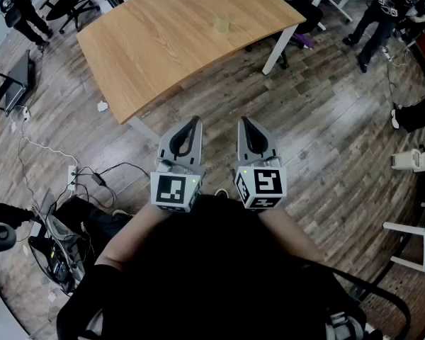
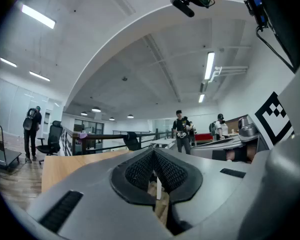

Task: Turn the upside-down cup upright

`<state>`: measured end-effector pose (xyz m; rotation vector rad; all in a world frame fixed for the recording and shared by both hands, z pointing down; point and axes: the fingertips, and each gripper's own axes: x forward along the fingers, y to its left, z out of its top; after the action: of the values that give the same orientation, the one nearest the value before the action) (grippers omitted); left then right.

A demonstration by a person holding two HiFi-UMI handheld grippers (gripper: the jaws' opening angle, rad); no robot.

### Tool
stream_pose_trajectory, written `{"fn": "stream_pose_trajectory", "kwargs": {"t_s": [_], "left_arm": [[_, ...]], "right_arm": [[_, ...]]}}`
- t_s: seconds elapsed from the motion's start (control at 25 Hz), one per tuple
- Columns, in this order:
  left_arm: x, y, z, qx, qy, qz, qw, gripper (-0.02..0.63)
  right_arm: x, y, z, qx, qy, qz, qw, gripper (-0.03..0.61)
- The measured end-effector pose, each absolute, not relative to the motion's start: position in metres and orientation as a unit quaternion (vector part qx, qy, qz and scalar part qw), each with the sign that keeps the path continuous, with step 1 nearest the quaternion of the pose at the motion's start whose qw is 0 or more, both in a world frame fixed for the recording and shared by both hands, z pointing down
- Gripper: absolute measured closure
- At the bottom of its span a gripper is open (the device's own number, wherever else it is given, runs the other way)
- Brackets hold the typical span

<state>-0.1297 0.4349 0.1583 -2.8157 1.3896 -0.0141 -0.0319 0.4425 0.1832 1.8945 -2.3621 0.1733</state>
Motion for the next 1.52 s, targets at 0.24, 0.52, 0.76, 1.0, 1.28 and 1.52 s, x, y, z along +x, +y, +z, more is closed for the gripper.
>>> {"fn": "stream_pose_trajectory", "kwargs": {"t_s": [0.24,0.52,0.76,1.0,1.28,1.52], "left_arm": [[-0.132,0.419,0.170,-0.893,0.450,-0.014,0.003,0.606],[-0.136,0.410,0.176,-0.896,0.444,-0.010,-0.009,0.606],[-0.134,0.379,0.196,-0.898,0.439,-0.021,-0.023,0.606],[-0.094,0.290,0.213,-0.899,0.436,-0.046,-0.020,0.606],[-0.024,0.159,0.223,-0.886,0.458,-0.066,-0.025,0.606],[0.003,0.085,0.227,-0.875,0.478,-0.067,-0.022,0.605]], "right_arm": [[-0.032,0.426,0.186,0.620,-0.780,0.061,0.059,0.566],[-0.036,0.418,0.193,0.628,-0.773,0.063,0.061,0.566],[-0.026,0.389,0.215,0.638,-0.762,0.102,0.050,0.566],[0.008,0.298,0.230,0.636,-0.764,0.096,0.057,0.566],[0.076,0.166,0.240,0.614,-0.779,0.118,0.054,0.566],[0.104,0.082,0.252,0.592,-0.793,0.133,0.053,0.566]]}}
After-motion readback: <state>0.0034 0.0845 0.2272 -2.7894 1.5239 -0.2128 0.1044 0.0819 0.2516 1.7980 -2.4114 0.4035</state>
